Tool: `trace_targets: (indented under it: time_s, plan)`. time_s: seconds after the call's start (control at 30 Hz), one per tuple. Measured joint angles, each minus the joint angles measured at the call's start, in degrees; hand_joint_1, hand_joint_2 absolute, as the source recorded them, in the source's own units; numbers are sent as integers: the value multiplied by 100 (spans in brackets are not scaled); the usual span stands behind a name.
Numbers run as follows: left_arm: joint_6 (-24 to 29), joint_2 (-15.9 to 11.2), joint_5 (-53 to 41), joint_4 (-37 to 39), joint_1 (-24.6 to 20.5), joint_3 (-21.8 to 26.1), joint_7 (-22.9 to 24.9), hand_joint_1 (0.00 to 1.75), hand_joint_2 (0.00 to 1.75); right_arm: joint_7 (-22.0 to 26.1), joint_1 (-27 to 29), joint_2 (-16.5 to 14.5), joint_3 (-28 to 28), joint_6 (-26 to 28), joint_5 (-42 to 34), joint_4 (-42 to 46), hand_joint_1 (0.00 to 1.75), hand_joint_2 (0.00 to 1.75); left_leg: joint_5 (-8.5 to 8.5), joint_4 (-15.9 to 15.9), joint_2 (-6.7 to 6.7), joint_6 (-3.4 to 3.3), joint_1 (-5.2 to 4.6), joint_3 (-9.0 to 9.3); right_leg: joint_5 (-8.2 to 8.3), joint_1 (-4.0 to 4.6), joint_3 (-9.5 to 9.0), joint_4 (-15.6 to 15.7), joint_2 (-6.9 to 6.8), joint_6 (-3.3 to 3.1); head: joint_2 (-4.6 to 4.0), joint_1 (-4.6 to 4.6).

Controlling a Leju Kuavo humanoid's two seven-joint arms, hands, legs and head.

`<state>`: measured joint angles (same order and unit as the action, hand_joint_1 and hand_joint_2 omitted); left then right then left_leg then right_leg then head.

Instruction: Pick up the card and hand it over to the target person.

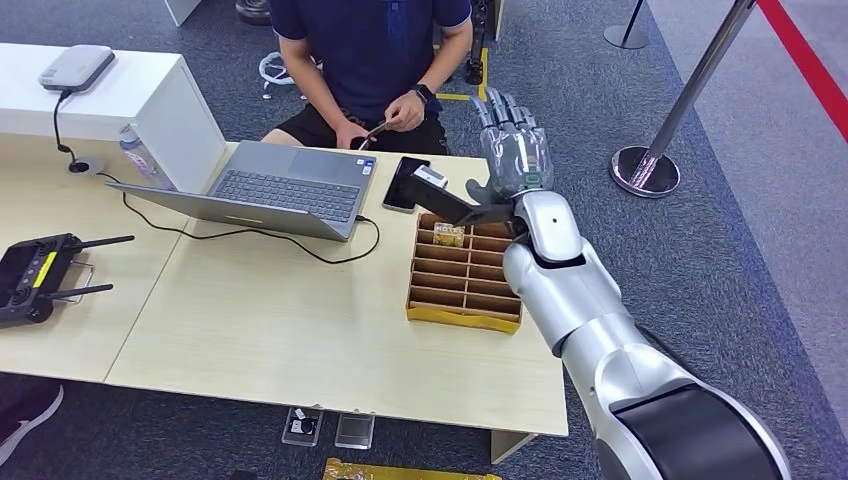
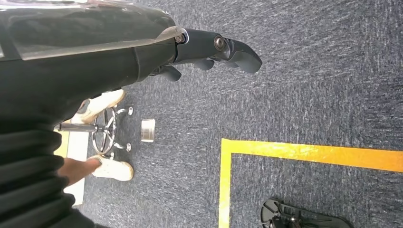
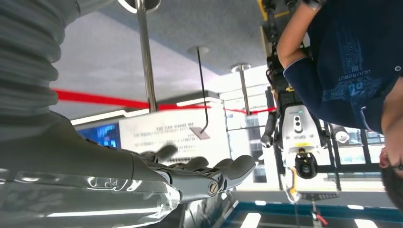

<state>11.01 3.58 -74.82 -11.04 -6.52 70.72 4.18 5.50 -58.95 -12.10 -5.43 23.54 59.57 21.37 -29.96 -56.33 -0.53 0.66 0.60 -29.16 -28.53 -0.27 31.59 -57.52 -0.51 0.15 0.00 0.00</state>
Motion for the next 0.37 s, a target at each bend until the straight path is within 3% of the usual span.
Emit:
trace_targets:
  time_s: [0.37]
  plan:
    - [-34, 18, 124, -25, 63, 119, 17, 0, 0, 1379, 1065, 1670, 2794, -868, -2739, -40, 0, 175, 5, 0, -43, -5, 2, 9, 0, 2, -33, 25, -43, 5, 0, 0]
